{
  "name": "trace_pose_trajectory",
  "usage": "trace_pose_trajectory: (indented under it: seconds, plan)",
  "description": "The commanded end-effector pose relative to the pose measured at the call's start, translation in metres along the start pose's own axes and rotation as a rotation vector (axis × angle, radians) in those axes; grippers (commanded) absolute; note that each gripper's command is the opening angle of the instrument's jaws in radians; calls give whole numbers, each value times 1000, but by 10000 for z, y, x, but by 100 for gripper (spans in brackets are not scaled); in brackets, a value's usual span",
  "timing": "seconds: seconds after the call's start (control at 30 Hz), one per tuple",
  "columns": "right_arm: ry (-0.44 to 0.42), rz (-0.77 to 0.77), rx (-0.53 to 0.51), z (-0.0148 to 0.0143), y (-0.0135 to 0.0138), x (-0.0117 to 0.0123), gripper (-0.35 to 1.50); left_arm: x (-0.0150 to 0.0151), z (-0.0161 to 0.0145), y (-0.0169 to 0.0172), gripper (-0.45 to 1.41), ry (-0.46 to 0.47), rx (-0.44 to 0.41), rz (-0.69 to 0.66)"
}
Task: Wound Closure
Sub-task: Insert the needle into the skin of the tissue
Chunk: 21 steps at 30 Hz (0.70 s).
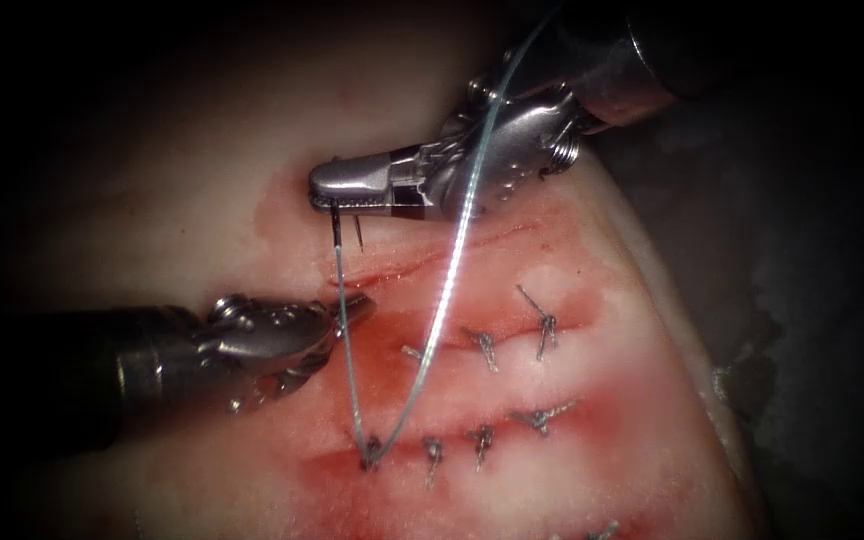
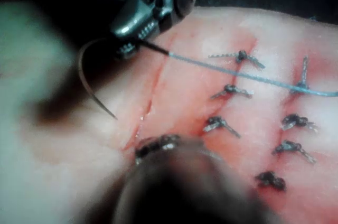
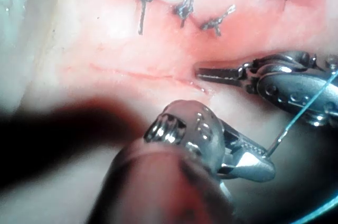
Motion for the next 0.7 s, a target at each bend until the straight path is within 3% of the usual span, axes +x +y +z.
trace_pose_trajectory:
  seconds: [0.03,0.7]
  plan:
    - [-1,1,4,8,-1,3,-35,-5,8,-2,-45,-3,0,0]
    - [-6,-4,3,10,-1,-1,-35,-5,8,-2,-45,-3,0,0]
